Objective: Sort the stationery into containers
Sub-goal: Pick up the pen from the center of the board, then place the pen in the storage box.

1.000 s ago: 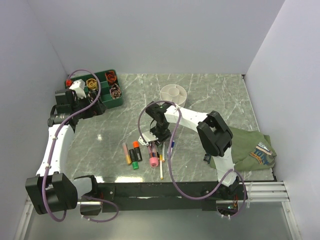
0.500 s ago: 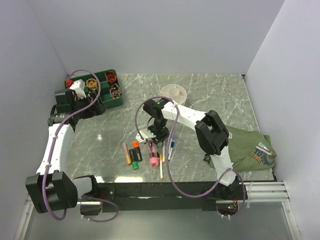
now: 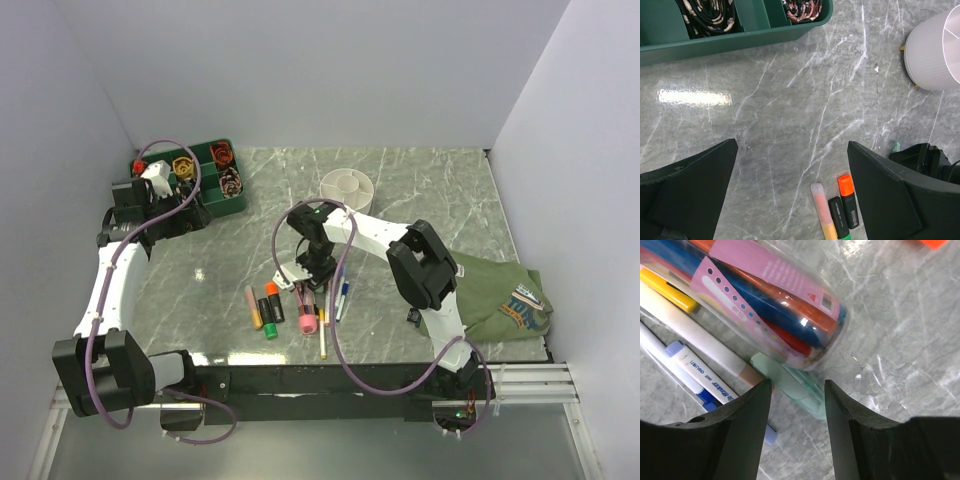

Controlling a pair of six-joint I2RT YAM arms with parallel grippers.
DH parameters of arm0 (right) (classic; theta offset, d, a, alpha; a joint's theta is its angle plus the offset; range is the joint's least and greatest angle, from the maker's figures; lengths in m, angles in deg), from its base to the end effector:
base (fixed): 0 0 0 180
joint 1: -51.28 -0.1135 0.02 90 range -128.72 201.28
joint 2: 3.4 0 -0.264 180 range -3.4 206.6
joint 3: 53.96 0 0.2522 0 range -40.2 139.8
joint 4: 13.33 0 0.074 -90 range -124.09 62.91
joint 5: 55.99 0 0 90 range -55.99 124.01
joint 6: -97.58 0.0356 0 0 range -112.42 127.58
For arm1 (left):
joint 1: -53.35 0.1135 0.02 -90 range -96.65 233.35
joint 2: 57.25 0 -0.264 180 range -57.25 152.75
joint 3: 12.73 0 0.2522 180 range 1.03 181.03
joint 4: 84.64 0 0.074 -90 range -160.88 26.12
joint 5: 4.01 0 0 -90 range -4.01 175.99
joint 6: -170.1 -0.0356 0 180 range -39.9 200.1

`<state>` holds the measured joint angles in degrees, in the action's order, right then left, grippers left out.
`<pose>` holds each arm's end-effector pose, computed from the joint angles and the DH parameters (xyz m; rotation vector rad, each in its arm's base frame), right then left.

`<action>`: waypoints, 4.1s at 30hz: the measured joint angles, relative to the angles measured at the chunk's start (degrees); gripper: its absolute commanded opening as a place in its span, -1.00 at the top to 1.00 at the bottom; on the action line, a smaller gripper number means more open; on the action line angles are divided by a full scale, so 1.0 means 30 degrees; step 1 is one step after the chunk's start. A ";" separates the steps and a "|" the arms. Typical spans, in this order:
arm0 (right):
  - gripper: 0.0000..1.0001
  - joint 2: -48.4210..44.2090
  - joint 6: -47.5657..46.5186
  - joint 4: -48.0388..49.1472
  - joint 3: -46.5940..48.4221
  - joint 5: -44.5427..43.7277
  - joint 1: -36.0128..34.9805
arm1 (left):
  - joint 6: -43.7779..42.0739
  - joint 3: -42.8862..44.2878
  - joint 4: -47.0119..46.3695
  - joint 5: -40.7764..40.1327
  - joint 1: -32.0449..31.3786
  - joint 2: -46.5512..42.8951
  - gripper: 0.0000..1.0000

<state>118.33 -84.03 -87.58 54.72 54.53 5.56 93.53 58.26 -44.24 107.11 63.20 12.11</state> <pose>0.2770 0.3019 0.1739 -2.7279 1.0521 0.4605 0.2609 0.0323 0.3006 -0.2538 2.2166 -0.4474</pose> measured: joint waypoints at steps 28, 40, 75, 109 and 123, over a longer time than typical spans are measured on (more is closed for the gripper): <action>0.95 -0.0546 0.4073 -0.1552 0.4102 0.1559 0.2688 | 0.0488 0.1741 -0.0925 0.1195 0.0080 0.2412 -0.99; 0.96 -0.1763 1.8491 0.6972 0.5756 0.7235 1.0265 | -0.0670 0.6331 -0.1071 0.1428 -0.2412 0.6987 -0.99; 0.94 0.1945 2.6192 1.5045 0.5909 0.7249 1.1315 | -0.2681 0.9850 0.0663 0.0138 -0.4473 1.1285 -0.99; 0.81 0.1865 2.4232 1.4520 0.5144 0.5552 1.2174 | -0.2674 1.1183 0.0714 0.0160 -0.5115 1.2743 -0.99; 0.07 0.1821 2.3372 1.3719 0.4291 0.5180 1.2072 | -0.2688 1.0666 0.0714 0.0051 -0.5115 1.2648 -0.99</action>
<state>123.79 -13.91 -46.42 67.59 70.07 41.78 85.47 90.26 -42.10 107.26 47.85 50.06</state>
